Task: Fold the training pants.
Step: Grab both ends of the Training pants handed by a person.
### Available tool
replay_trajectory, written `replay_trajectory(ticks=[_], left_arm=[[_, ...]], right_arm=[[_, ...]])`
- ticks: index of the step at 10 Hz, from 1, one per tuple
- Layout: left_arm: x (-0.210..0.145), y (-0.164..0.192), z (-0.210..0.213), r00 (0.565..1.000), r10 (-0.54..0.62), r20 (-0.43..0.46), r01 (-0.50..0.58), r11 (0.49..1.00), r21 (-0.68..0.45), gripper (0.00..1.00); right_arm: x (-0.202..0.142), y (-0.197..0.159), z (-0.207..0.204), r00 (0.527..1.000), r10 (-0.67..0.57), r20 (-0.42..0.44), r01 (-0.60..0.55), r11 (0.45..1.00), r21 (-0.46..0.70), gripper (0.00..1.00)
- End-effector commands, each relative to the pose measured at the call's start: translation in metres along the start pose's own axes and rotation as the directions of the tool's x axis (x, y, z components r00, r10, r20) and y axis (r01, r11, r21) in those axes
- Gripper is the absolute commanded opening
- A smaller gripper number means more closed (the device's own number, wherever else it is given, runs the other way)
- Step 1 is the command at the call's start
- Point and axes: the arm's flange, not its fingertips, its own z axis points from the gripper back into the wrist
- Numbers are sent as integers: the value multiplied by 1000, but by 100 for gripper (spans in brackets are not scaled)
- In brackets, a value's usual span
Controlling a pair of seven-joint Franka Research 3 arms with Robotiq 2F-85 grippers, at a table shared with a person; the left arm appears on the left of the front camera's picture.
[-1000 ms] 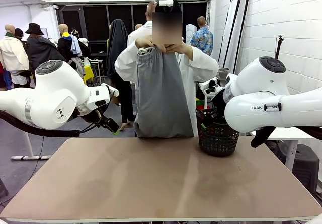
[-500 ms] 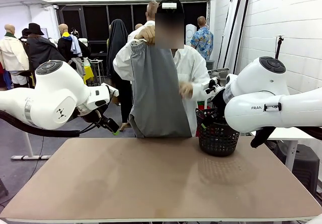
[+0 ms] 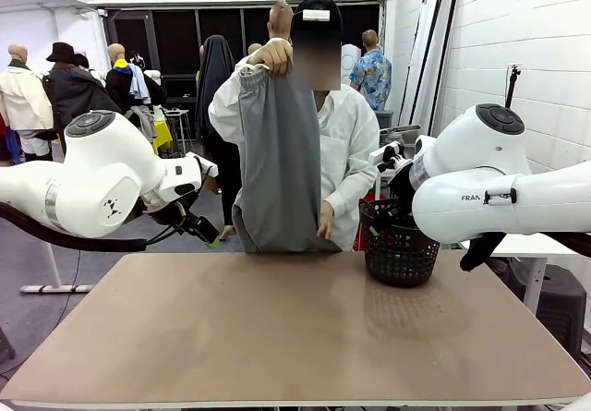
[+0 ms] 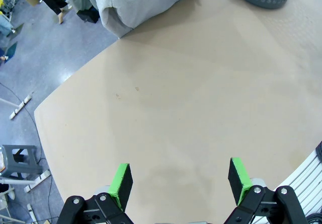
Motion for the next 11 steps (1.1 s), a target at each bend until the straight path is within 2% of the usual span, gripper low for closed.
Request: replay_trajectory(ticks=[1, 11], left_arm=[[0, 0, 1, 1000, -1, 5, 1, 1000, 1, 100], [0, 0, 1, 1000, -1, 5, 1, 1000, 1, 100]], right_arm=[[0, 0, 0, 1000, 1, 0, -1, 1000, 1, 100], [0, 0, 0, 1000, 1, 0, -1, 1000, 1, 100]])
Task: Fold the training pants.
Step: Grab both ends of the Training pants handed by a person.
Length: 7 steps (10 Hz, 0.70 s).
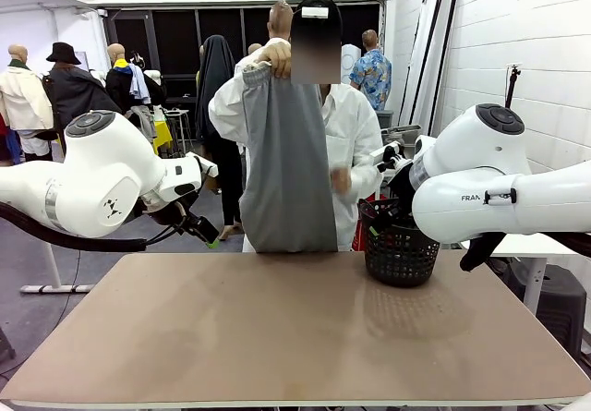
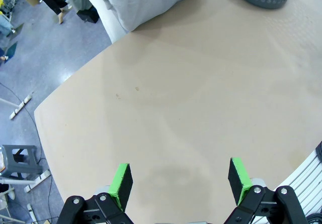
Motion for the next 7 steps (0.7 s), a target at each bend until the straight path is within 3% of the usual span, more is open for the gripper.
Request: replay_trajectory(ticks=[1, 7], left_arm=[[0, 0, 1, 1000, -1, 5, 1, 1000, 1, 100], [0, 0, 1, 1000, -1, 5, 1, 1000, 1, 100]], right_arm=[[0, 0, 0, 1000, 1, 0, -1, 1000, 1, 100], [0, 0, 0, 1000, 1, 0, -1, 1000, 1, 100]])
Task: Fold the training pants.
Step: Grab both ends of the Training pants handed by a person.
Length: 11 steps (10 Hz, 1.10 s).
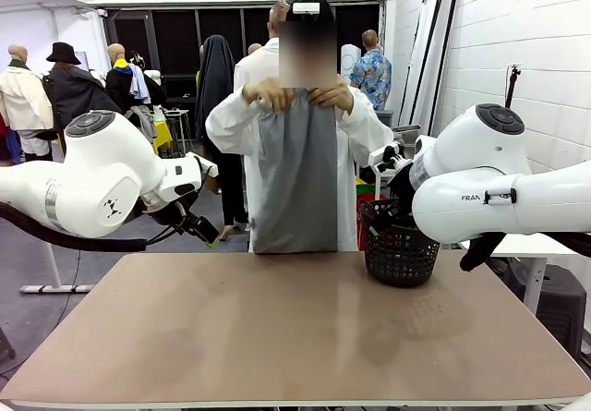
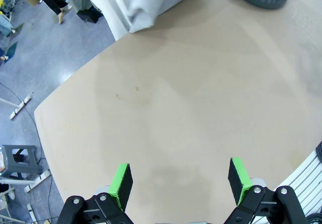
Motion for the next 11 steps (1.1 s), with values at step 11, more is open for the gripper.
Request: replay_trajectory(ticks=[11], left_arm=[[0, 0, 1, 1000, -1, 5, 1, 1000, 1, 100]], right_arm=[[0, 0, 0, 1000, 1, 0, -1, 1000, 1, 100]])
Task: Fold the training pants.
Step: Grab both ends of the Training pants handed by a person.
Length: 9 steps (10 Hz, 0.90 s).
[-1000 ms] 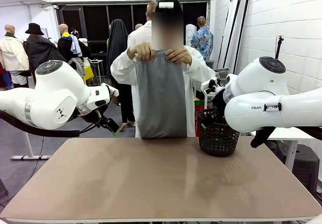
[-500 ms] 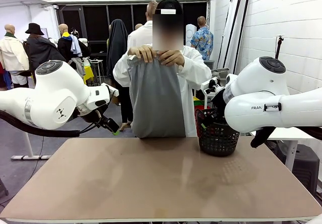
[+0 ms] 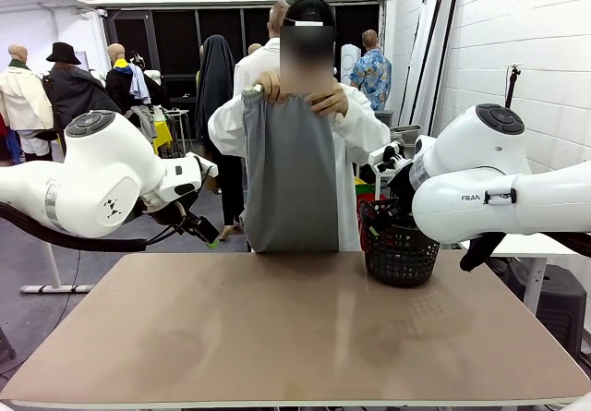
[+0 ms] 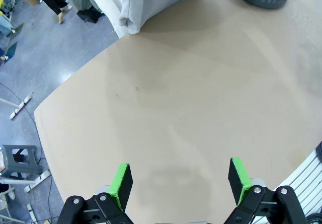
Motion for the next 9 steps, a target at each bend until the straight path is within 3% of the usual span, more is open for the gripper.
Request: replay_trajectory(ticks=[1, 9], left_arm=[[0, 0, 1, 1000, -1, 5, 1, 1000, 1, 100], [0, 0, 1, 1000, -1, 5, 1, 1000, 1, 100]], right_arm=[[0, 0, 0, 1000, 1, 0, -1, 1000, 1, 100], [0, 0, 0, 1000, 1, 0, -1, 1000, 1, 100]])
